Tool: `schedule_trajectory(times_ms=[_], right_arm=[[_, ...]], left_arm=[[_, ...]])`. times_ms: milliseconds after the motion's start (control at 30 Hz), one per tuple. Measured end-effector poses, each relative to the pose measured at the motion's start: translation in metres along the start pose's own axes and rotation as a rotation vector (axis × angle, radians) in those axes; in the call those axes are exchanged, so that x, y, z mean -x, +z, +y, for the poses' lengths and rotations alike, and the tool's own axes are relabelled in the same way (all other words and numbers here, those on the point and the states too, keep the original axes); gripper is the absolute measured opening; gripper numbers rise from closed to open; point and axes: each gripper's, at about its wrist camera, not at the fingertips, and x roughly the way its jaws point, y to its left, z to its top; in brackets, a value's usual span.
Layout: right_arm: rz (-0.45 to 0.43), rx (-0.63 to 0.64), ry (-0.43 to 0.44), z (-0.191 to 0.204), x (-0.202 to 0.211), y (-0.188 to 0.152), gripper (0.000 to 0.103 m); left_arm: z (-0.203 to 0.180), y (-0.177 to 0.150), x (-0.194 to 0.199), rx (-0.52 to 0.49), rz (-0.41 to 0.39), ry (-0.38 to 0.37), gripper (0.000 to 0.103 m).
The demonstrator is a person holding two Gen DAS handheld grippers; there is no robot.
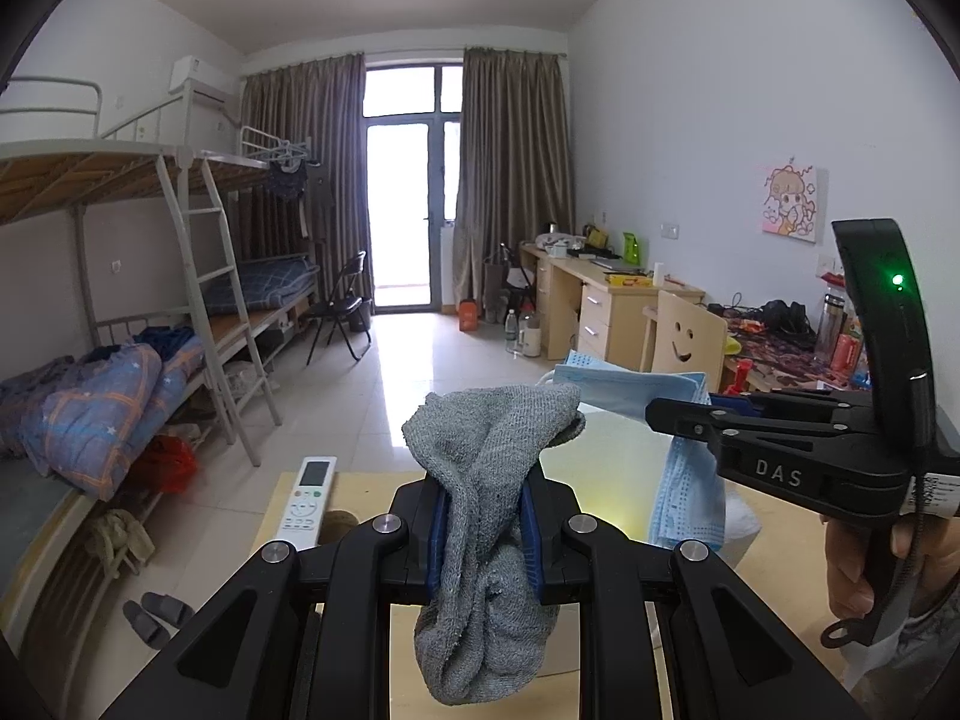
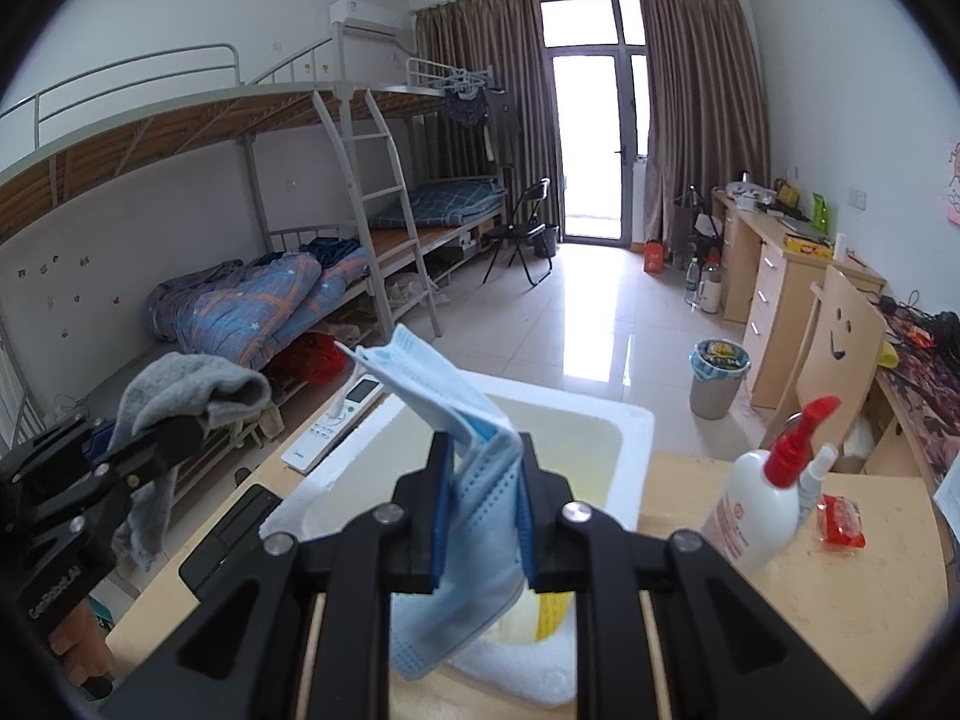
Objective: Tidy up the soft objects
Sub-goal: 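Lower the mask into the foam box and open the right tool, then lower the sock into the foam box and open the left tool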
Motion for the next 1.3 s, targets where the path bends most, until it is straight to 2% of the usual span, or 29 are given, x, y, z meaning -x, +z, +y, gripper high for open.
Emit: schedule_trajectory(times_ms=[667, 700, 767, 833, 967, 1033, 1100, 1300], right_arm=[[0.05, 0.035, -0.013, 0.007, -0.024, -0.003, 0.023], [0.053, 0.04, -0.015, 0.007, -0.025, -0.002, 0.025], [0.058, 0.036, -0.021, 0.008, -0.027, -0.001, 0.038], [0.063, 0.032, -0.016, 0.008, -0.028, -0.002, 0.055], [0.065, 0.043, -0.027, 0.01, -0.026, -0.002, 0.067], [0.051, 0.055, -0.027, 0.011, -0.022, -0.002, 0.082], [0.038, 0.058, -0.034, 0.011, -0.017, -0.002, 0.088], [0.025, 0.065, -0.057, 0.007, -0.009, -0.003, 0.091]], left_arm=[[0.007, -0.004, 0.0, 0.017, 0.008, 0.048, 0.021], [0.007, -0.004, 0.0, 0.018, 0.008, 0.048, 0.021], [0.008, -0.003, 0.0, 0.021, 0.007, 0.049, 0.021], [0.009, -0.004, 0.001, 0.021, 0.007, 0.05, 0.022], [0.011, -0.003, 0.001, 0.02, 0.012, 0.051, 0.021], [0.011, -0.003, 0.001, 0.021, 0.012, 0.051, 0.021], [0.011, -0.003, 0.0, 0.02, 0.013, 0.051, 0.022], [0.01, -0.003, -0.004, 0.019, 0.022, 0.044, 0.022]])
